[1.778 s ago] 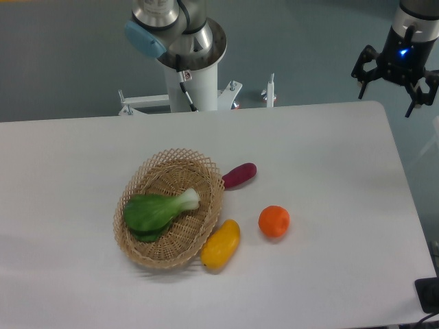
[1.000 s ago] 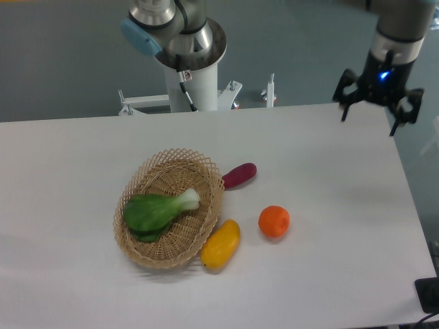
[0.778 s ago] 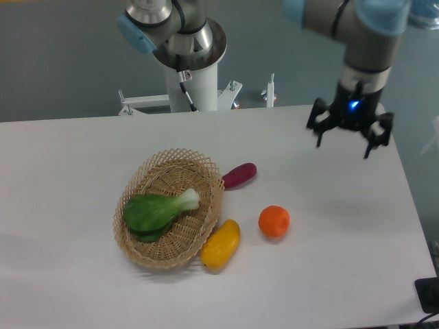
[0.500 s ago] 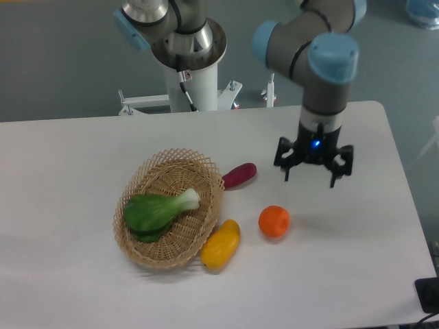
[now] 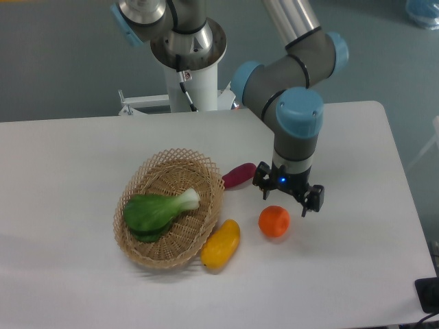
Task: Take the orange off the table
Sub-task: 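Lower the gripper around the orange and close the fingers on it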
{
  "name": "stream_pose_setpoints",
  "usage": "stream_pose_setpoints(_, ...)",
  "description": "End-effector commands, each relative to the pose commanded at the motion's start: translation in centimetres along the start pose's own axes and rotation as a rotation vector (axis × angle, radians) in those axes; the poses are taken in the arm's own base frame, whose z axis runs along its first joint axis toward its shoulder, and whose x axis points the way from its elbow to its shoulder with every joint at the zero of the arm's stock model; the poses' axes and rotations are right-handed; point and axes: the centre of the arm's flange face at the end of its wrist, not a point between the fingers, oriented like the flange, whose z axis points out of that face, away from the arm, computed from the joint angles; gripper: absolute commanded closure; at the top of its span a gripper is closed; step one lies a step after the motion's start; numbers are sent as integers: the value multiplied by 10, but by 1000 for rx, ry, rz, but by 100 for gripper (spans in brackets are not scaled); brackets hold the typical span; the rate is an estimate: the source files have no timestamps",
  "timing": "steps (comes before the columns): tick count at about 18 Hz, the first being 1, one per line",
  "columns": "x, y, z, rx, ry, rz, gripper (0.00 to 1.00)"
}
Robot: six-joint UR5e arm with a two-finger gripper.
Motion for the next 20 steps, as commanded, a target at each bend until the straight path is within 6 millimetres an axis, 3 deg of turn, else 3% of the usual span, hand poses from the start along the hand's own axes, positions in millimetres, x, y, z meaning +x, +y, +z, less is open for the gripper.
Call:
stream_pose_setpoints(5,6,-8,22,-44,23,21,0)
stream_pose_setpoints(15,4,-13,43,-34,-8,14,0)
stream_pose_setpoints(16,4,-15,43,-33,-11,17,3)
stream_pose_setpoints(17,4,-15,42,-32,-13,17,17)
stream_pose_setpoints(20,4,-15,39,-30,-15,18,31)
